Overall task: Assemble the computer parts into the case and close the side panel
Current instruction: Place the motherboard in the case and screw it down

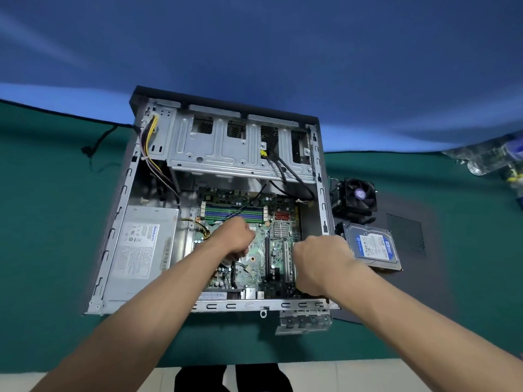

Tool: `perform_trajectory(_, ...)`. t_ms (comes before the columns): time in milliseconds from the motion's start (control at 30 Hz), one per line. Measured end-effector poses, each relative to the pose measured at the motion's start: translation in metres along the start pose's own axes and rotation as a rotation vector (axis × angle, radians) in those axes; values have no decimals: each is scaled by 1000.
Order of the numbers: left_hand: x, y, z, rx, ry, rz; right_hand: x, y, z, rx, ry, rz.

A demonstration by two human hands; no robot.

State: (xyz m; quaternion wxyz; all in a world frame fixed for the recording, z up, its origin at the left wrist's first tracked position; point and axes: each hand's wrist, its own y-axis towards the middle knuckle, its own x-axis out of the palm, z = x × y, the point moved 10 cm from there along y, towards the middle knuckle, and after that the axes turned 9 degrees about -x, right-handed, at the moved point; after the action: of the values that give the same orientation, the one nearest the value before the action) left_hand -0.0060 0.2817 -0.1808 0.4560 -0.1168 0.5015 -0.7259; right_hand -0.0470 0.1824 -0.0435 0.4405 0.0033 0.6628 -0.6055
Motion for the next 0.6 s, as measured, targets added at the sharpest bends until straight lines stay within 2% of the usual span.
perform_trajectory(133,-5,-1,-9,-23,-83,25,-15,2,18,-62,4,79)
perform_trajectory(267,-13,-1,-9,-1,-47,121,-40,-16,60,21,92,275)
perform_trajectory(433,-26,-9,1,55,64,290,-25,-20,82,120,40,399)
perform_trajectory(600,-19,-39,39,163,165,420,-3,-23,117,175,378,537)
